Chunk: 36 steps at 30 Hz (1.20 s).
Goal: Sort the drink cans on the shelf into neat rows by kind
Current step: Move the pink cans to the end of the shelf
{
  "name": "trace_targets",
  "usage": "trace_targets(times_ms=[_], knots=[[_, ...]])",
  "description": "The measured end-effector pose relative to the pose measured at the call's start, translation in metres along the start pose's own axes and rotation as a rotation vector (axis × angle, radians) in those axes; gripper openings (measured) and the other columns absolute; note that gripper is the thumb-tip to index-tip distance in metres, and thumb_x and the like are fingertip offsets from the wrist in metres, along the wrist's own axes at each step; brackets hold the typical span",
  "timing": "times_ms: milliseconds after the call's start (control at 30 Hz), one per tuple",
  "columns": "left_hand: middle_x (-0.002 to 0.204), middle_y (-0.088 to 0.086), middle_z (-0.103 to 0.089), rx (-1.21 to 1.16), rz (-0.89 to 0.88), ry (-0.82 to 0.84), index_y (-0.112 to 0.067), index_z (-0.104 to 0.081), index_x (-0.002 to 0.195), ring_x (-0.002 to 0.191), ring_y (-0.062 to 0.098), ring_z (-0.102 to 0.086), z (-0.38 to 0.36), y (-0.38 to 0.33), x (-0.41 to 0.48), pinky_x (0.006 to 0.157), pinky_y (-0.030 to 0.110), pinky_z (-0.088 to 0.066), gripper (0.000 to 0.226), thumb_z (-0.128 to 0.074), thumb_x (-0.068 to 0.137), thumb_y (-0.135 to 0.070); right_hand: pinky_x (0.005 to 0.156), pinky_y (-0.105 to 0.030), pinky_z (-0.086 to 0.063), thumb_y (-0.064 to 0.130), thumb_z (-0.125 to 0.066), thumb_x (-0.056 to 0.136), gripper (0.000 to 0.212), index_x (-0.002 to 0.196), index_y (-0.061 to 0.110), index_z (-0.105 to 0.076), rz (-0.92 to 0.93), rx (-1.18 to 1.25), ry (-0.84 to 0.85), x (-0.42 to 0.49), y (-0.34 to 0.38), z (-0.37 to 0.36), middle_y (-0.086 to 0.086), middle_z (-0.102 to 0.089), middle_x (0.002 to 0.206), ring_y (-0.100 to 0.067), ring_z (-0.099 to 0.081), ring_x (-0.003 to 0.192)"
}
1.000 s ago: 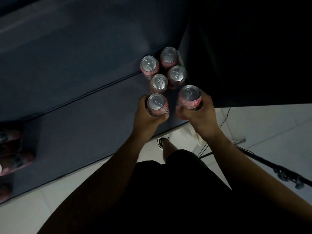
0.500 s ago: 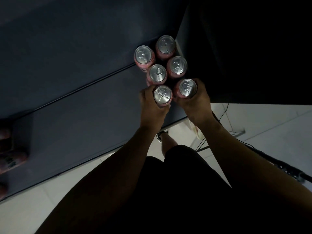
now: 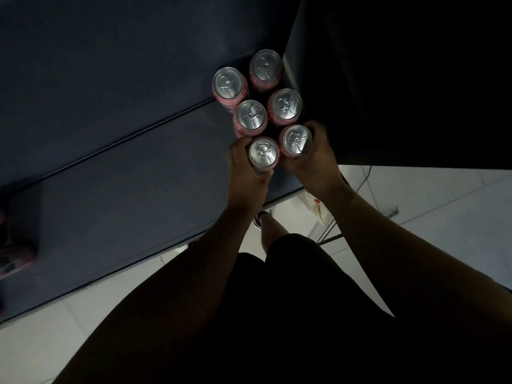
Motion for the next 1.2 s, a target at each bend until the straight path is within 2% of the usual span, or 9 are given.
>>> trace_targets(times_ms=[100,300,500,600,700,867,967,1067,1200], knots=[[0.131,0.004,-0.044,0.005,0.006,0.008,-0.010,-0.049,0.134,0.116,0.009,-0.054,0.001,0.000,0.000,0.097,0.015,-0.047,0.072,-0.079,0.071,0.006,0.097,-0.047,-0.056,0.037,-0.092,0.054,0.090,0.132,0.028,-0.048,0.012,-0.016,0.022,0.000,0.000,0.000,-0.002,-0.065,0.125,-0.016,-0.066,0.114],[0.132,0.000,-0.055,0.033,0.028,0.080,-0.020,-0.052,0.134,0.120,0.013,-0.060,0.012,-0.005,0.005,0.101,0.040,-0.053,0.075,-0.085,0.068,-0.007,0.097,-0.046,-0.056,0.041,-0.088,0.056,0.098,0.142,0.032,-0.043,0.055,-0.082,0.066,-0.005,0.006,0.000,-0.004,-0.060,0.133,-0.019,-0.063,0.119],[0.133,-0.008,-0.058,0.171,0.026,0.139,-0.028,-0.051,0.130,0.120,0.012,-0.058,0.034,-0.012,0.001,0.099,0.039,-0.052,0.067,-0.085,0.072,-0.031,0.095,-0.023,-0.042,0.021,-0.083,0.077,0.087,0.151,0.024,-0.038,0.136,-0.130,0.048,-0.023,0.021,0.013,-0.007,-0.045,0.149,-0.016,-0.049,0.129],[0.143,-0.005,-0.050,0.305,-0.036,0.089,-0.024,-0.048,0.138,0.126,0.016,-0.053,0.052,-0.020,-0.012,0.097,0.030,-0.043,0.064,-0.080,0.083,-0.029,0.096,-0.029,-0.043,0.023,-0.079,0.082,0.078,0.150,0.023,-0.041,0.217,-0.179,0.037,-0.036,0.036,0.017,-0.005,-0.042,0.151,-0.018,-0.047,0.133],[0.146,0.000,-0.052,0.429,-0.106,0.017,-0.018,-0.047,0.142,0.129,0.023,-0.053,0.077,-0.034,-0.024,0.103,0.039,-0.044,0.062,-0.074,0.089,-0.034,0.104,-0.041,-0.047,0.029,-0.075,0.081,0.074,0.148,0.022,-0.044,0.283,-0.216,0.060,-0.049,0.058,0.018,-0.003,-0.043,0.151,-0.022,-0.049,0.134],[0.148,-0.003,-0.050,0.456,-0.147,-0.086,-0.022,-0.047,0.142,0.132,0.022,-0.051,0.120,-0.051,-0.050,0.106,0.040,-0.042,0.055,-0.068,0.094,-0.040,0.108,-0.034,-0.044,0.027,-0.068,0.087,0.058,0.141,0.014,-0.053,0.405,-0.201,0.118,-0.076,0.102,0.010,-0.002,-0.054,0.142,-0.018,-0.052,0.129],[0.147,-0.006,-0.050,0.447,-0.134,-0.170,-0.026,-0.048,0.140,0.129,0.023,-0.052,0.153,-0.060,-0.069,0.102,0.042,-0.046,0.052,-0.066,0.094,-0.043,0.107,-0.038,-0.047,0.035,-0.061,0.086,0.054,0.136,0.016,-0.057,0.471,-0.147,0.162,-0.095,0.127,-0.002,0.003,-0.061,0.133,-0.012,-0.057,0.123],[0.150,-0.006,-0.048,0.459,-0.130,-0.241,-0.029,-0.049,0.141,0.132,0.022,-0.049,0.192,-0.061,-0.088,0.101,0.043,-0.047,0.050,-0.062,0.096,-0.047,0.107,-0.031,-0.047,0.033,-0.066,0.091,0.052,0.140,0.021,-0.055,0.480,-0.125,0.186,-0.118,0.147,-0.018,0.004,-0.060,0.135,-0.009,-0.057,0.121],[0.157,-0.009,-0.041,0.400,-0.136,-0.335,-0.029,-0.051,0.143,0.140,0.015,-0.042,0.248,-0.051,-0.122,0.102,0.034,-0.040,0.048,-0.059,0.099,-0.047,0.110,-0.040,-0.046,0.043,-0.065,0.087,0.054,0.137,0.025,-0.057,0.542,-0.110,0.168,-0.151,0.162,-0.057,0.007,-0.061,0.134,-0.011,-0.056,0.127]])
Point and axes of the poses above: each hand's wrist, its own x-axis towards the middle knuckle, its own z-axis out of the back of the hand, y = z × x, the point moved 1 cm from there along x, towards the middle knuckle
